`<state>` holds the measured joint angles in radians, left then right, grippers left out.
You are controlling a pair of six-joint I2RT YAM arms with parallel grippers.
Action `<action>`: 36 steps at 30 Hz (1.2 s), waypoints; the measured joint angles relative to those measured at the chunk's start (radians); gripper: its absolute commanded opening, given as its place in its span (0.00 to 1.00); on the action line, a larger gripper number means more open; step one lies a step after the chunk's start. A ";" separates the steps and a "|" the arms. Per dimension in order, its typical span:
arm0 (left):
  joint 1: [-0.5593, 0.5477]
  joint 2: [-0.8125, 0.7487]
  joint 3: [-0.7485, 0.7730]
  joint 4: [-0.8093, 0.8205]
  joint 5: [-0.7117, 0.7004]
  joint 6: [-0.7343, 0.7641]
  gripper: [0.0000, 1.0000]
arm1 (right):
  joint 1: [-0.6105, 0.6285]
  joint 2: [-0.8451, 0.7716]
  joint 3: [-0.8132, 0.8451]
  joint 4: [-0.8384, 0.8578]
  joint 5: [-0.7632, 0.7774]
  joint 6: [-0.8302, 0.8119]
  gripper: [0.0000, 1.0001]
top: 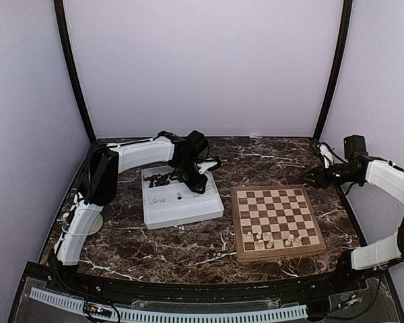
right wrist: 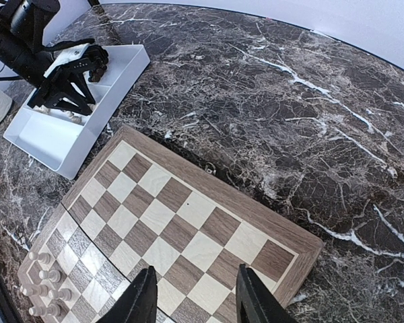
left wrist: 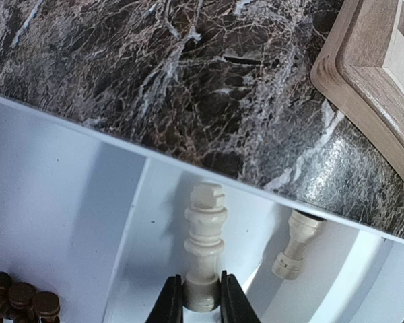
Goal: Set up the chess pieces on the board
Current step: Pick up the queen from the storage box.
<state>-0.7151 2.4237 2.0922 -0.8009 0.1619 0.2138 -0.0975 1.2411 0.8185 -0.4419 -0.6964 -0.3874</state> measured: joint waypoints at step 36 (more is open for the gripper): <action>-0.002 -0.483 -0.338 0.226 0.058 -0.101 0.07 | 0.332 0.303 0.509 -0.183 -0.137 0.061 0.49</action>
<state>-0.7166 1.9411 1.7546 -0.5747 0.2195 0.1131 0.2348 1.5444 1.3270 -0.6254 -0.8333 -0.3267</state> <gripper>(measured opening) 0.163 0.475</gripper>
